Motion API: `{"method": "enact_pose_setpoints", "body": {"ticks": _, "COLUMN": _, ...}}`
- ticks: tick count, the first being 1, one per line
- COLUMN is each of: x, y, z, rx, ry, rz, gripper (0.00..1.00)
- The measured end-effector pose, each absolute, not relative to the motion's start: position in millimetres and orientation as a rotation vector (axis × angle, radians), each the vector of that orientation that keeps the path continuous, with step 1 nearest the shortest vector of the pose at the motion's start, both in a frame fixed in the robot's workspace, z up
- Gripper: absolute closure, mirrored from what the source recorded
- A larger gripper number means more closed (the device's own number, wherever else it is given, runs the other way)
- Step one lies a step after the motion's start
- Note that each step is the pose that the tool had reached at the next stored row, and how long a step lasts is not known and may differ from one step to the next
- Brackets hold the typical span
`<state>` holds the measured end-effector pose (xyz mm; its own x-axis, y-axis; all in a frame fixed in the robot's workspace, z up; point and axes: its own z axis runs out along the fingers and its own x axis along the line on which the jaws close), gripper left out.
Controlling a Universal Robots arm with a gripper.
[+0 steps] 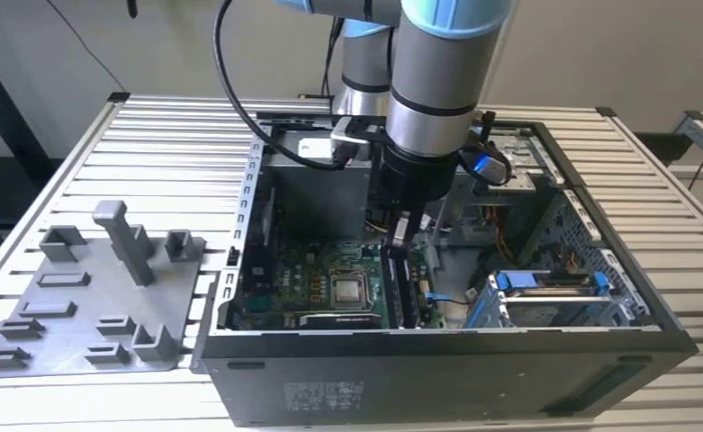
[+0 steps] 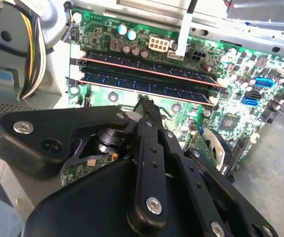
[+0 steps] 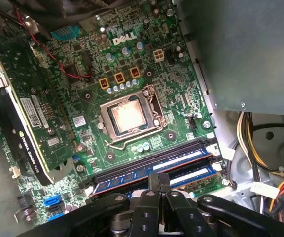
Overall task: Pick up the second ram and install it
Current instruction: 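Press down the second ram until it locks into place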
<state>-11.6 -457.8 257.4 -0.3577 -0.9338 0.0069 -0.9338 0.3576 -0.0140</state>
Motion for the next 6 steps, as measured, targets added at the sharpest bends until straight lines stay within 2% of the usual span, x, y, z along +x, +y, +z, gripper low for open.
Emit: {"method": "enact_pose_setpoints", "body": {"ticks": 6, "x": -11.6, "y": -457.8, "z": 257.4, "rx": -1.779, "ry": 2.587, "rz": -0.026, "gripper": 0.89}}
